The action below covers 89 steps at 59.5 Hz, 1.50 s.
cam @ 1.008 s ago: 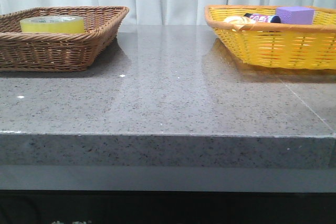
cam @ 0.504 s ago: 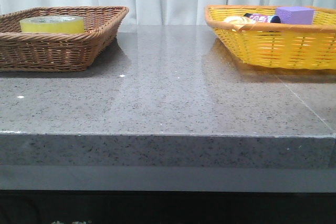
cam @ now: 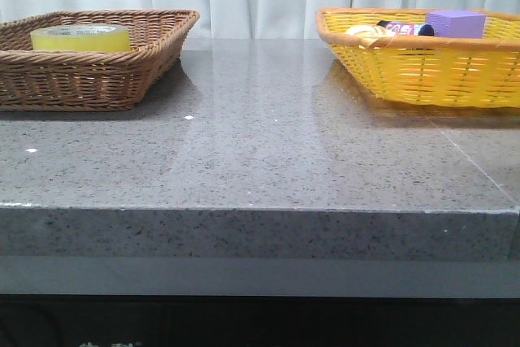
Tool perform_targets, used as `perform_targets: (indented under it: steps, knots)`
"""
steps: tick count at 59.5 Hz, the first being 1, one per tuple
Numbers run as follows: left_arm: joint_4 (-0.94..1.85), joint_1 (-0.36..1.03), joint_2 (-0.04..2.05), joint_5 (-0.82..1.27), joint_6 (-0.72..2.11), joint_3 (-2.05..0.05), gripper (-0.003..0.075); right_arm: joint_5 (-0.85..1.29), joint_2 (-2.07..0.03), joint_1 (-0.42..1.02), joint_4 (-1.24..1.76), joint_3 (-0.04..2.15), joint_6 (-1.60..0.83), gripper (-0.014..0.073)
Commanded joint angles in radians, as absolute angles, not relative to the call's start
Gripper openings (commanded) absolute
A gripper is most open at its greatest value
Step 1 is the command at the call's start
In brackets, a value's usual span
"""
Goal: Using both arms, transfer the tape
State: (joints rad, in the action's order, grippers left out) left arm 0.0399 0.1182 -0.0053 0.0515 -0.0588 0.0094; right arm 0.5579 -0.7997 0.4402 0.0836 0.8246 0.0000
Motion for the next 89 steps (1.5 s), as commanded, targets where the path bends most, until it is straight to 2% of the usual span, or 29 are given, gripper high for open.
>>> perform_targets:
  steps: [1,78,89]
  knots:
    - [0.050,0.118,-0.023,-0.039,-0.050,0.049,-0.0020,0.479,-0.790,0.431,0.078,0.852,0.000,-0.0068]
    - [0.056,0.118,-0.023,-0.037,-0.052,0.049,-0.0020,0.480,-0.782,0.431,0.081,0.847,0.000,-0.0068]
    - [0.056,0.118,-0.023,-0.037,-0.052,0.049,-0.0020,0.410,-0.618,0.278,0.072,0.729,-0.018,-0.0068]
